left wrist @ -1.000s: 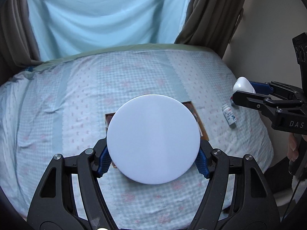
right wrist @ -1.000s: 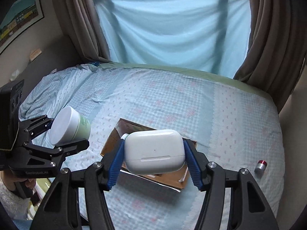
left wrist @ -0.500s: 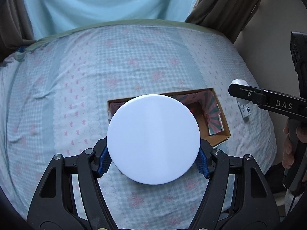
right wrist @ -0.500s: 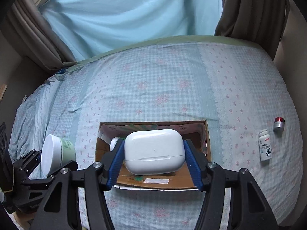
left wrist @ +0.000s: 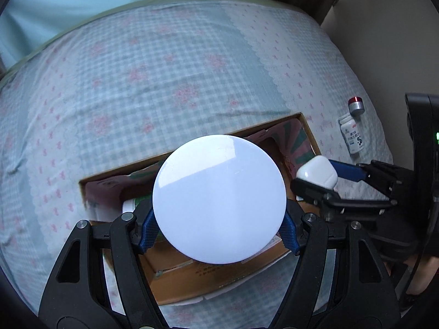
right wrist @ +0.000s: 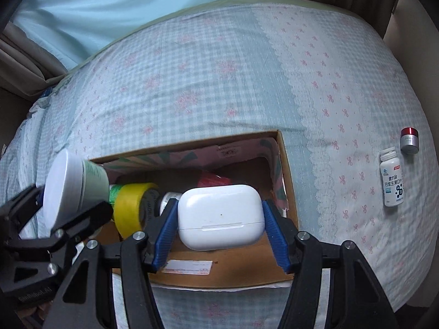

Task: Organize rigid objects
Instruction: 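Carry the white jar and earbud case into the cardboard box and open both tools, then lift both tools away from the box toward the vitamin bottle and red-lidded jar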

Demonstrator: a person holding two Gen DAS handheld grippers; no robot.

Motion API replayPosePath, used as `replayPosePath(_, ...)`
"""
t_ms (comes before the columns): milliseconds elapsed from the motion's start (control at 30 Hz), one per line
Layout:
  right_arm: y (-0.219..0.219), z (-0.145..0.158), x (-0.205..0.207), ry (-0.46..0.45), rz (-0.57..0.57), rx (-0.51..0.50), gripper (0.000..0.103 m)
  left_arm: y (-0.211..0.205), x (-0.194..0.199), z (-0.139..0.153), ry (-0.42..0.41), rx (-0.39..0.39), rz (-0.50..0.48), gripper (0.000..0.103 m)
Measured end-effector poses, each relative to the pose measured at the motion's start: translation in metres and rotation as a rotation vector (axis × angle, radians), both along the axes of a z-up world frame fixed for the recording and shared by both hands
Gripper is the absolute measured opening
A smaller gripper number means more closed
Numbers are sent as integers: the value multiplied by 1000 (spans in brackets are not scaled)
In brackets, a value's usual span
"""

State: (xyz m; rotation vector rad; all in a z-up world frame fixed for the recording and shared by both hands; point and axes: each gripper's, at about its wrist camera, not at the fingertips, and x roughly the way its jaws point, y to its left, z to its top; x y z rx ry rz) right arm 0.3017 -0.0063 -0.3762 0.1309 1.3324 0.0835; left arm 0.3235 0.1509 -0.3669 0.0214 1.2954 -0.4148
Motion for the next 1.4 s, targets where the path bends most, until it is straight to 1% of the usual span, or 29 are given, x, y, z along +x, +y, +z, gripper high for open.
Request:
replayPosePath(100,0,-17,-9,30,57,-26,57,-7,7,-14,44,-1,-3,68)
replayPosePath(200,4,-32,-18,72,100,-21,57,-14,10,-23,69,10,-11,68)
replayPosePath(333,7,-44,-25,100,115,-15,57,-19,12,-27,80,26,-16,68)
replayPosePath(433,6,-47,-25,102,117,-11,57,-19,16,-28,86,70,3,69)
replayPosePath(467,6,-48,-24,102,117,-12,57,-18,16,-28,93,73,5,77)
replayPosePath(500,6,-49,-23,108,117,-12,57,-17,17,-26,91,60,6,103)
replayPosePath(533,6,-51,-22,117,116,-8,57,-15,17,-23,69,68,17,103)
replayPosePath(567,5,-53,-22,123,115,-4,67,-13,17,-20,57,65,18,103)
replayPosePath(600,4,-53,-22,113,107,11,92,-11,18,-18,57,52,19,103)
replayPosePath(633,2,-52,-23,91,99,24,103,-8,18,-16,54,53,26,103)
replayPosePath(733,1,-48,-26,52,120,9,103,1,17,-11,49,61,48,103)
replayPosePath(867,-4,-46,-29,47,127,18,103,13,13,-2,44,57,85,103)
replayPosePath(1000,-9,-36,-34,26,120,22,103,20,6,13,21,62,107,103)
replayPosePath(1100,-10,-27,-37,12,120,24,103,23,-3,29,-7,66,113,103)
replayPosePath(1233,-9,-8,-45,-14,113,-3,103,27,-19,53,-43,69,125,103)
replayPosePath(1400,-5,20,-59,-42,103,-10,103,32,-46,88,-105,70,135,103)
